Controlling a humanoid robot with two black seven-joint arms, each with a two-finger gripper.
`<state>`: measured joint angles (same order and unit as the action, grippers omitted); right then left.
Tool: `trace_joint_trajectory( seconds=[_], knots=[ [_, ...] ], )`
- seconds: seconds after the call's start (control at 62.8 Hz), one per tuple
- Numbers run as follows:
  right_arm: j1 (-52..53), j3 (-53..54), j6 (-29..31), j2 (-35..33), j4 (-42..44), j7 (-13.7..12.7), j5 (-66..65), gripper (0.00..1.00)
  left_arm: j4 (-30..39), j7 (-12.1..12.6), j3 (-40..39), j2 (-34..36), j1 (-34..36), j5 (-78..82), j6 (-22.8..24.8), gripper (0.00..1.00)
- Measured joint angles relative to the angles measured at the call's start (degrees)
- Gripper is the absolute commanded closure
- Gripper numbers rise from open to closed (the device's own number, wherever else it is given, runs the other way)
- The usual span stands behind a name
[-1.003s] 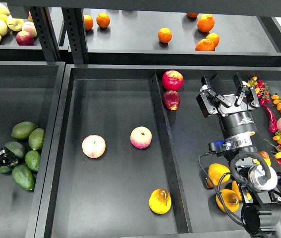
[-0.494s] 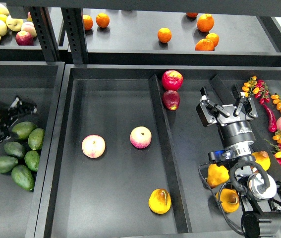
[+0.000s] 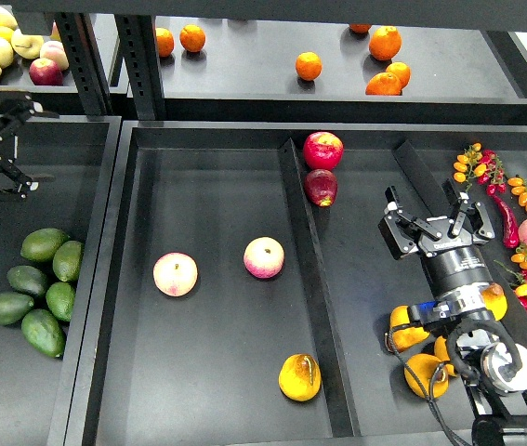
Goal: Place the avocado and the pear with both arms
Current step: 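Withdraw the left gripper and move the right gripper toward the pear, then lower the open right gripper around the yellow-orange pear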
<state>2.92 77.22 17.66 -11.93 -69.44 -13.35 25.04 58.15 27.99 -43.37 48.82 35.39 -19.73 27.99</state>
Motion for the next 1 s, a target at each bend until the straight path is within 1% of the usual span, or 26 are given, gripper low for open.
trace_joint_trajectory(
  seconds=[0.175,0.287,0.366,0.446,0.541,0.557,0.637,0.764,1.003],
  knots=[
    [-0.1,-4.1,3.3,-6.1,0.5,-1.3,-0.2,0.00,3.9,0.0,-17.8,-5.7,-17.3,0.0,0.0,0.01],
    [-0.2,-7.4,6.6,-9.2,1.0,-3.0,-0.7,0.00,5.7,0.0,-26.6,-10.7,-24.9,0.1,0.0,0.01],
    [0.0,-9.9,8.7,-11.6,1.2,-5.2,-1.2,0.00,6.9,0.0,-30.9,-14.6,-28.1,0.4,0.0,0.01],
    [0.4,-12.4,9.9,-14.2,1.3,-8.0,-2.2,0.00,8.3,0.0,-34.5,-19.1,-30.5,0.9,0.0,0.01],
    [0.6,-14.9,10.3,-17.1,1.6,-12.5,-3.5,0.00,9.7,0.0,-38.3,-25.4,-33.3,2.2,0.0,0.01],
    [0.7,-16.1,10.3,-18.3,2.0,-13.9,-4.1,0.00,10.0,0.0,-39.9,-28.8,-34.7,3.7,0.0,0.01],
    [0.8,-17.6,10.3,-19.5,2.7,-14.4,-4.9,0.00,10.1,0.0,-41.8,-32.7,-35.8,5.2,0.0,0.01],
    [1.1,-20.4,10.3,-21.4,5.6,-14.6,-7.2,0.00,10.0,0.0,-45.8,-39.0,-36.9,7.1,0.0,0.01],
    [5.1,-27.2,10.3,-22.3,12.9,-14.7,-10.7,0.00,10.4,0.0,-48.8,-45.1,-39.1,8.0,0.0,0.01]
  ],
)
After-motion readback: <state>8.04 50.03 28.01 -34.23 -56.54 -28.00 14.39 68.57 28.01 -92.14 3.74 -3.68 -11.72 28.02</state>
